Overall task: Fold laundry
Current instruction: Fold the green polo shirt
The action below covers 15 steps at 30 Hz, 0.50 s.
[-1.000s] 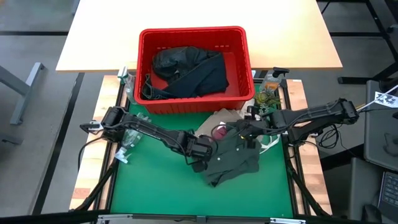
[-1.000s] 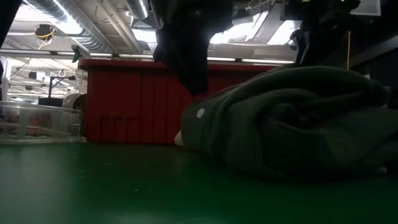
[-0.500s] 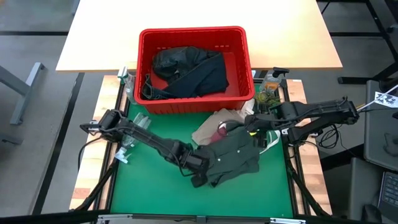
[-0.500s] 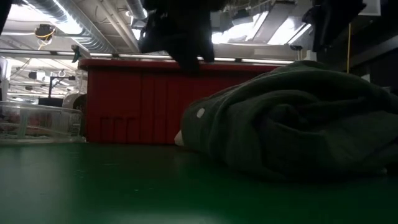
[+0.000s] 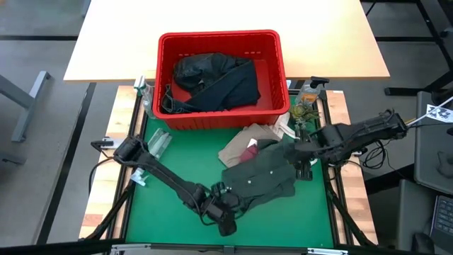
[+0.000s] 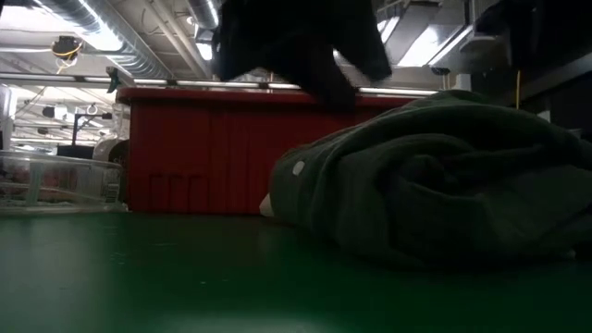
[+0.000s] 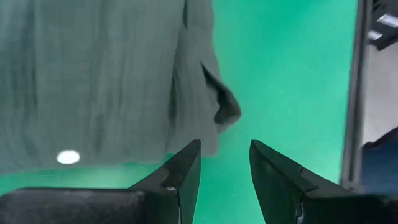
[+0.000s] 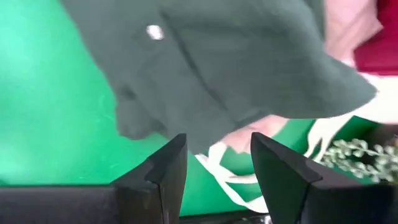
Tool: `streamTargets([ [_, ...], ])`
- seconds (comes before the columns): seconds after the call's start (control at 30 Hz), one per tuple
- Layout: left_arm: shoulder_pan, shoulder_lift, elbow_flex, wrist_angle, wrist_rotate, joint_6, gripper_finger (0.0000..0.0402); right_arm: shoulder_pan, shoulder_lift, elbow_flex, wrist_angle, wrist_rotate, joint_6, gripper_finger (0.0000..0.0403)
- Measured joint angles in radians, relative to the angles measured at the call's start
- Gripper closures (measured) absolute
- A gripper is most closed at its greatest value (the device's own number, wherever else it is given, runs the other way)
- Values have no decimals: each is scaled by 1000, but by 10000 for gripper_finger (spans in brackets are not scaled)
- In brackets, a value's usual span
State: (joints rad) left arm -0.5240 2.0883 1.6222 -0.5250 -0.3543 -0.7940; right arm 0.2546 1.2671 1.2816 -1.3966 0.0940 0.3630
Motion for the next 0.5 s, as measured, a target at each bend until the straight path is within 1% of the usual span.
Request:
streamTargets([
  [0.27,-4,65,0,16,-22,-7,270,154,0,0,123,1,80,226],
  [0.37,4,67,0,17,-23,-8,270,196,0,0,134,3,93,226],
  [0.5,18,67,0,21,-28,-8,270,254,0,0,127,60,138,226],
])
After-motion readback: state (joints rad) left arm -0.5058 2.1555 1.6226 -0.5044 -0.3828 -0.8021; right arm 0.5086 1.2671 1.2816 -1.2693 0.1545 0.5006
